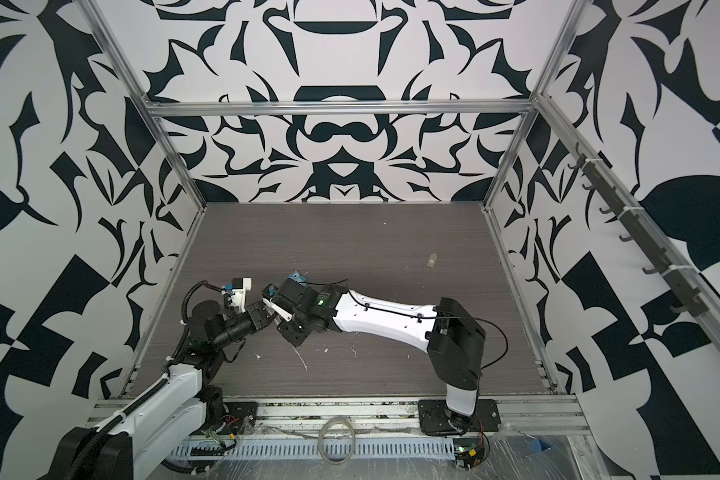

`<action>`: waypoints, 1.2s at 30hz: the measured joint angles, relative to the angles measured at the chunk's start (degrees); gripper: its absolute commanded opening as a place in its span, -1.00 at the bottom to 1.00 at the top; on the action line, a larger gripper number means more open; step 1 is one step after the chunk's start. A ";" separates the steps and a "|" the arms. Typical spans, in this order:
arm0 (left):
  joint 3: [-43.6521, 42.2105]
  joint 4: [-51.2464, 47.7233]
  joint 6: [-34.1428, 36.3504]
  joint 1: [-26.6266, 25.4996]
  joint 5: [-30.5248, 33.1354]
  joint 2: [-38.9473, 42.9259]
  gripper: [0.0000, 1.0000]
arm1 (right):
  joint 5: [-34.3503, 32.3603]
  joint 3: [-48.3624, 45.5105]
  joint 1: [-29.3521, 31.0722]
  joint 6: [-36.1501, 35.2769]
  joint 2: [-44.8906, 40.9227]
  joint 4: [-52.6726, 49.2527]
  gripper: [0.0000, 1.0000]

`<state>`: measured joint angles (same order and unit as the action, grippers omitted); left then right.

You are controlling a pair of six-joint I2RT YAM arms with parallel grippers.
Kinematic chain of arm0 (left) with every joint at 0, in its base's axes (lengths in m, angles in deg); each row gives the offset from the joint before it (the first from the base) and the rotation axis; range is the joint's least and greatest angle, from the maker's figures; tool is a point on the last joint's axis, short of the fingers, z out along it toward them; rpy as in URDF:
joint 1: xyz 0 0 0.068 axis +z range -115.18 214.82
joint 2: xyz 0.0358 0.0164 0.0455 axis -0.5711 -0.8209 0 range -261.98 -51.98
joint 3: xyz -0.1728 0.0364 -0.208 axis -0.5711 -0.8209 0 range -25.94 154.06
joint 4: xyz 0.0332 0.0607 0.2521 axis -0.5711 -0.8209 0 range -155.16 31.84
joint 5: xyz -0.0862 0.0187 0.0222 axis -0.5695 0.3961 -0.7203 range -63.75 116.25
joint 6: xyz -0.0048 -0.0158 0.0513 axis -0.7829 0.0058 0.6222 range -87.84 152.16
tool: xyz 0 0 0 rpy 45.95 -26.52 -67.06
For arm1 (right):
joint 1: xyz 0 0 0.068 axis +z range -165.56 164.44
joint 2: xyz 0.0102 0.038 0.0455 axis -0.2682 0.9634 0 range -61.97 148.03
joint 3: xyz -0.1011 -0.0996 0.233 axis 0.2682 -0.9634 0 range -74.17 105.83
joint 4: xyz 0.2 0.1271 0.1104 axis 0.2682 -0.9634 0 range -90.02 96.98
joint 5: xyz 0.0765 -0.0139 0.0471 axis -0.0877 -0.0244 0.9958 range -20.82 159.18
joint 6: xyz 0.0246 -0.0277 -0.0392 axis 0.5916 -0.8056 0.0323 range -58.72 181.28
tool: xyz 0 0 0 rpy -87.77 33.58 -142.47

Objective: Load the batteries into the remote control
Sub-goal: 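Open the right gripper and lift it off the seated battery, then lower the right gripper fingers onto the batteries in the compartment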

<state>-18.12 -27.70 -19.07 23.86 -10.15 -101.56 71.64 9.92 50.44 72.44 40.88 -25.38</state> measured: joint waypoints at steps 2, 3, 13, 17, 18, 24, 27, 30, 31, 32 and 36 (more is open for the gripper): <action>0.00 0.04 0.02 0.00 -0.24 -0.28 -1.00 | -0.50 0.00 0.00 -0.61 -0.92 -0.63 -0.06; 0.00 0.09 0.04 0.00 -0.44 -0.37 -1.00 | -0.72 0.00 0.00 -1.01 -1.60 -0.90 -0.06; 0.00 1.57 -0.46 -1.46 -3.39 0.02 -1.00 | -1.81 -7.52 1.64 -13.09 -15.76 0.81 -0.03; 0.00 1.88 -0.44 -4.00 -3.91 0.13 -1.00 | -1.38 -7.78 1.86 -19.23 -17.46 -0.28 -0.02; 0.00 1.92 -0.44 -4.79 -3.98 0.13 -1.00 | -1.07 -7.78 1.86 -20.63 -17.33 -0.76 -0.02; 0.00 2.36 -0.37 -10.12 -4.81 -0.33 -1.00 | 3.10 -10.01 1.99 -27.98 -18.53 -1.99 -0.06; 0.00 2.51 -0.37 -12.31 -5.14 -1.31 -1.00 | 4.92 -11.41 2.49 -30.84 -20.04 -3.06 -0.07; 0.04 2.75 -0.37 -13.88 -5.42 -2.60 -1.00 | 6.03 -11.65 2.80 -32.68 -21.09 -3.67 -0.09; 0.09 2.80 -0.37 -14.14 -5.49 -2.95 -1.00 | 6.32 -11.65 2.89 -33.24 -21.22 -3.74 -0.10; 0.09 2.91 -0.37 -14.36 -5.53 -3.30 -1.00 | 6.54 -11.65 2.99 -33.75 -21.31 -3.74 -0.11; 0.11 4.13 -0.61 -14.69 -6.23 -4.66 -1.00 | 6.99 -11.76 3.32 -35.21 -21.14 -3.98 -0.12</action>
<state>-18.01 -23.57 -19.68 9.17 -16.38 -106.22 78.64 -1.84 53.76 37.23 19.74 -29.36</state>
